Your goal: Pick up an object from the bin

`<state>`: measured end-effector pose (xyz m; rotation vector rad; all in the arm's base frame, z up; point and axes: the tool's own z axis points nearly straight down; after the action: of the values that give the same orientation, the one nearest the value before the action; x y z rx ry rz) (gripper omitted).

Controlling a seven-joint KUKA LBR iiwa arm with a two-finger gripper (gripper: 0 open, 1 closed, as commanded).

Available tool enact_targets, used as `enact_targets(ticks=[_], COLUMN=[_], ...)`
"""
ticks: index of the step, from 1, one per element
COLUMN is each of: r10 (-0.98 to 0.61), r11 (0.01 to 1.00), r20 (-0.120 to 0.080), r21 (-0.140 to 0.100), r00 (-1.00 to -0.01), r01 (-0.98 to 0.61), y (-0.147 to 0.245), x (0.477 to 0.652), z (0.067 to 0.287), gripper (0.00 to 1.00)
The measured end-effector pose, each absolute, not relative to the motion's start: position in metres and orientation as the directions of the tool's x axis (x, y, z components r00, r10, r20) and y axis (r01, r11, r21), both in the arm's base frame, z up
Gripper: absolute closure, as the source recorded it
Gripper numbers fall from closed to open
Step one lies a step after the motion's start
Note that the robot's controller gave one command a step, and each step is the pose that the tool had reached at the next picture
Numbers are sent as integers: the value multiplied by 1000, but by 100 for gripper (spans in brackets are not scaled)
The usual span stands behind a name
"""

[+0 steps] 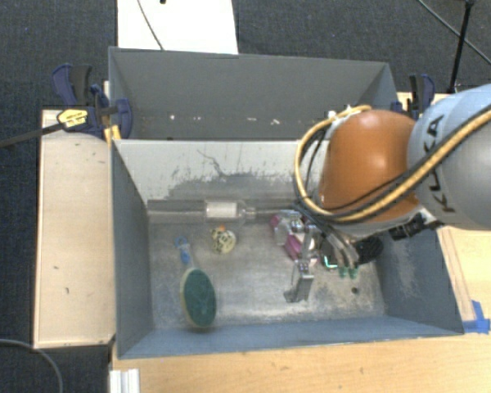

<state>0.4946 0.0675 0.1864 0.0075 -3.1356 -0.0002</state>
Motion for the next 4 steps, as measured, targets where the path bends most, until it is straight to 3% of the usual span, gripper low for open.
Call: enact_targets(ticks=[1, 2, 3, 4], r10=[-47, 19, -125, -180], r11=[999, 1000, 992, 984], r20=[-1, -7, -9, -2], r21=[4, 1, 1, 2], r00=[-999, -1000, -992, -984], r01=[-47, 19, -125, -180], y=[160, 128, 135, 136], x=[576, 578, 575, 584], z=[68, 102, 115, 70], gripper=[0, 0, 0, 0])
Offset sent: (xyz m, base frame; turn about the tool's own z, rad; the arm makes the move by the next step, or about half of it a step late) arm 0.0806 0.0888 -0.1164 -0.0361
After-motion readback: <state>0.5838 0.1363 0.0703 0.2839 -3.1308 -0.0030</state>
